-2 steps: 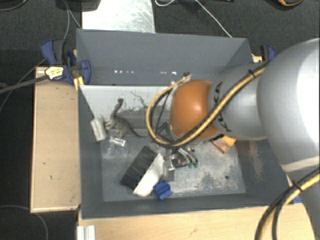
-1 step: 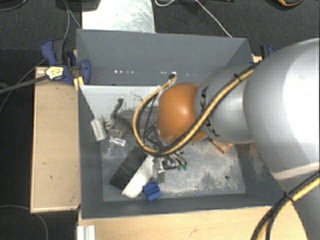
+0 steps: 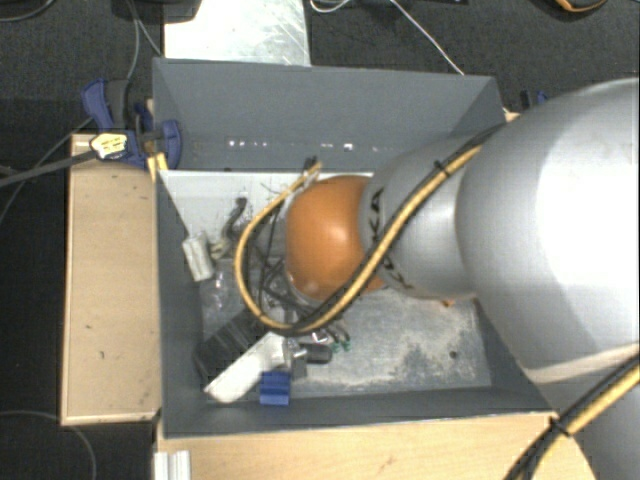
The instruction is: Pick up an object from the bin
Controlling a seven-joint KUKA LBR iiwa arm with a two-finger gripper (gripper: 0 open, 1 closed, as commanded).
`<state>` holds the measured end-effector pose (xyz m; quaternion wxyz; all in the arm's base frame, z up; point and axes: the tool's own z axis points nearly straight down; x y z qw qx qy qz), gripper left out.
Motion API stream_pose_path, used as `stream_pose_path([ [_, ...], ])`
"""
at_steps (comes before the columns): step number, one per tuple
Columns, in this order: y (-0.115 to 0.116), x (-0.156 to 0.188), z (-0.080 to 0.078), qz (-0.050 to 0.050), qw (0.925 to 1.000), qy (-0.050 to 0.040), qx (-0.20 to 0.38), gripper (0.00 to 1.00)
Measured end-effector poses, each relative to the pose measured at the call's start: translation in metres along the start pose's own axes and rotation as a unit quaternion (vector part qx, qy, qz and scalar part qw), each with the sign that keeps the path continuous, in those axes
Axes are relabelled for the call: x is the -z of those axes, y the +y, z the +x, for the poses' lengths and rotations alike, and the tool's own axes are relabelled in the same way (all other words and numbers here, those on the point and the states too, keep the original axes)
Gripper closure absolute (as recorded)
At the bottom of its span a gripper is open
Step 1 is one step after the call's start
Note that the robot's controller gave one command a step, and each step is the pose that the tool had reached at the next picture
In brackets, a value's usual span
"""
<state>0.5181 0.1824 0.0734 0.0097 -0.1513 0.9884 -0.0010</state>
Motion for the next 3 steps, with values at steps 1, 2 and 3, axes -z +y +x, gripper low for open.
stream_pose_path([
  [1, -0.010, -0.001, 0.003, 0.000, 0.9813, -0.0059, 0.192, 1.00],
  [2, -0.010, -0.001, 0.003, 0.000, 0.9815, -0.0059, 0.192, 1.00],
  [3, -0.002, 0.172, -0.021, 0.000, 0.9756, -0.0063, 0.220, 1.00],
])
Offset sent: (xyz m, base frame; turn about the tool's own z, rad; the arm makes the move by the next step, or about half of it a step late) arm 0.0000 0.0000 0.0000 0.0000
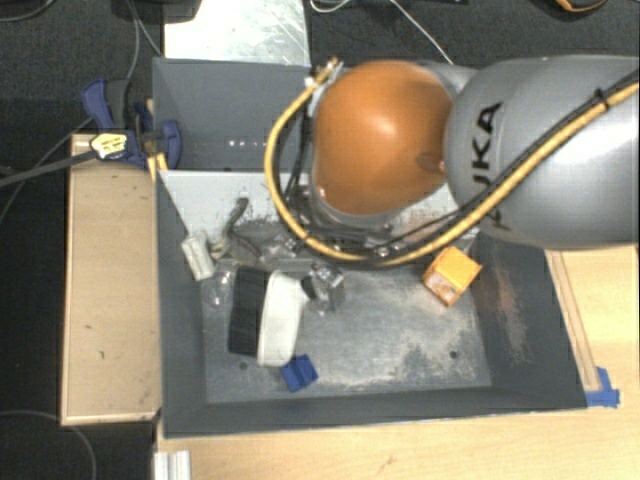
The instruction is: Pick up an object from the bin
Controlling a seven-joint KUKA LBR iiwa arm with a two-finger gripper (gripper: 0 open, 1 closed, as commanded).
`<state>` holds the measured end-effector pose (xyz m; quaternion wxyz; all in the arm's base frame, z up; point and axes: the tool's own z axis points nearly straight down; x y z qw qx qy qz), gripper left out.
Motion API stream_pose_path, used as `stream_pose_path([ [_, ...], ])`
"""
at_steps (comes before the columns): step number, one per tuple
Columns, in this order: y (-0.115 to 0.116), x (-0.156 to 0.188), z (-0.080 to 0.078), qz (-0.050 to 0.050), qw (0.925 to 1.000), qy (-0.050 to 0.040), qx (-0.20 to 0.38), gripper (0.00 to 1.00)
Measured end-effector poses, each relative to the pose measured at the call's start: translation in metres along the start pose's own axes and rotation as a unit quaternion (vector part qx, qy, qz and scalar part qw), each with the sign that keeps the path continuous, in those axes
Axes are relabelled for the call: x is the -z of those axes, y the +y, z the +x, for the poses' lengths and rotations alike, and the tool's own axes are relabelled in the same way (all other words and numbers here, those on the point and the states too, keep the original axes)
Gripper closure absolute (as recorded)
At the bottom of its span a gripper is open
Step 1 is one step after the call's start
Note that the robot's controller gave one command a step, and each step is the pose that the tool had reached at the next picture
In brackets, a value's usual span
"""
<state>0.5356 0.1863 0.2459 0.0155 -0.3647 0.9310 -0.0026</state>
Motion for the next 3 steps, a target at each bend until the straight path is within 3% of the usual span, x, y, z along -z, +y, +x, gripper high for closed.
stream_pose_path([
  [1, 0.000, 0.000, 0.000, 0.000, 1.0000, 0.0000, -0.001, 1.00],
  [2, 0.022, -0.075, -0.024, 0.000, 0.9894, -0.0021, 0.145, 1.00],
  [3, 0.018, -0.083, -0.021, -0.001, 0.9792, 0.0001, 0.203, 1.00],
])
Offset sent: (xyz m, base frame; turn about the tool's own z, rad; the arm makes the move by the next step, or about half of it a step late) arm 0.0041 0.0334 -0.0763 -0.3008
